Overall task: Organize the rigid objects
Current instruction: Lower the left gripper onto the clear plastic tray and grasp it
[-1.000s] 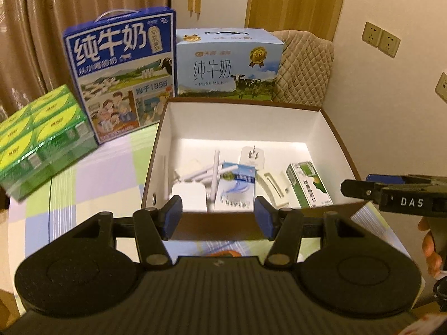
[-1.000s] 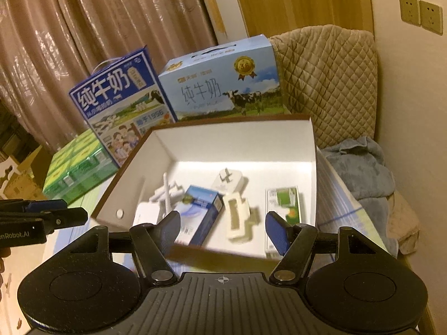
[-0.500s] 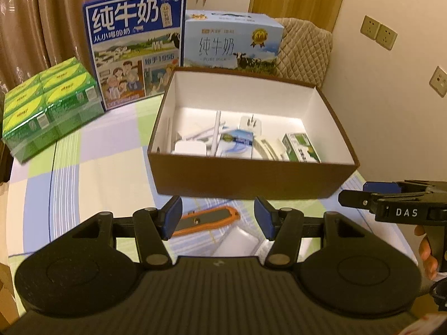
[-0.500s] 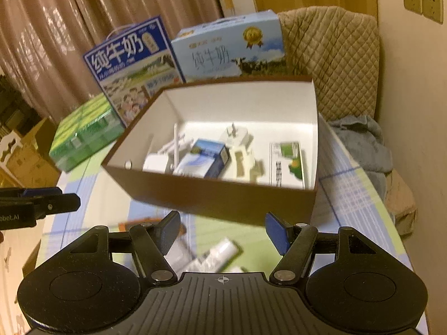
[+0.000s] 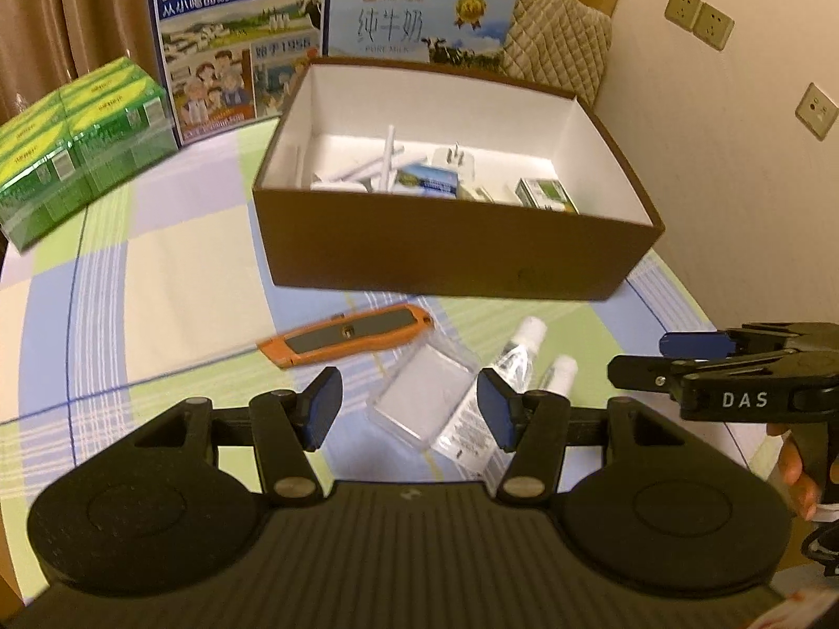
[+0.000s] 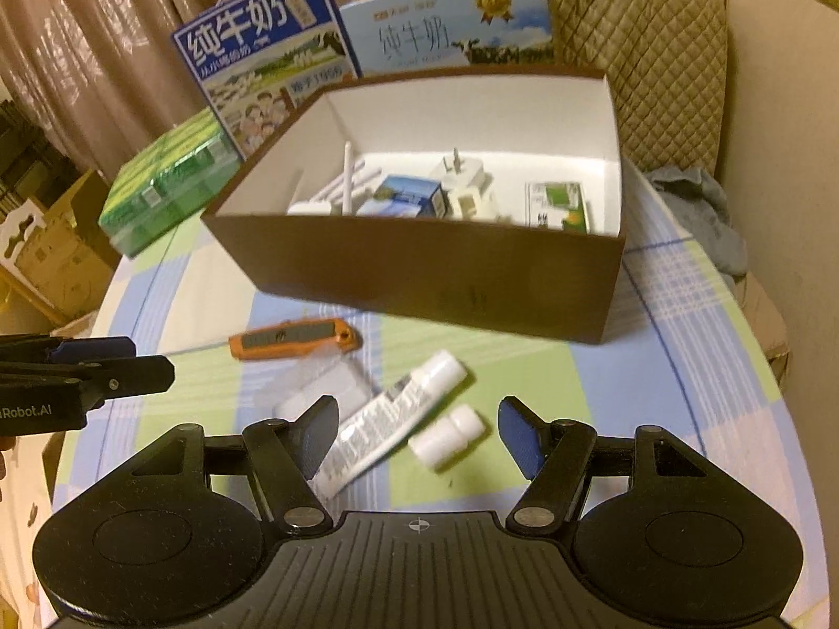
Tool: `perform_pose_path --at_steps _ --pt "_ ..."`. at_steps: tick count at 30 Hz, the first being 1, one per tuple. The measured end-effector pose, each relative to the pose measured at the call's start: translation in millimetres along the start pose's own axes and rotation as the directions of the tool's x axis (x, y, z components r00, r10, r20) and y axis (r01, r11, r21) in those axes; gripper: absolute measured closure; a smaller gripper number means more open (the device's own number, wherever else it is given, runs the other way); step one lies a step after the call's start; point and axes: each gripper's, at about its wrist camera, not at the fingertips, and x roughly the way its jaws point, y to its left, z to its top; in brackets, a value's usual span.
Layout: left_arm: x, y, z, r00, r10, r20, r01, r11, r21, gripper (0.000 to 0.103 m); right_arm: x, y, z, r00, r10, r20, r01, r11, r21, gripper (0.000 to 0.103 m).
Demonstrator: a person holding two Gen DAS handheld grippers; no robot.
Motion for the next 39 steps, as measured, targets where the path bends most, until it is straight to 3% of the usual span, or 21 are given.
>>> perform_pose_path --at_steps 21,30,39 --pt "34 -11 -30 0.995 -0.007 -0.097 0.008 1.0 0.009 0.05 27 -5 -26 0.995 -0.022 -0.093 0.02 0.999 -0.028 0.038" --pt "46 -9 -34 0.993 0.002 -0.119 -0.001 1.0 0.005 0.05 41 -9 -30 0.991 -0.038 -0.126 0.033 0.999 -0.042 0.038" --pt "64 -11 -33 0.993 0.005 -0.117 0.002 0.998 0.061 0.05 50 -16 -29 0.99 -0.049 -0.134 0.045 0.999 -0.028 0.038"
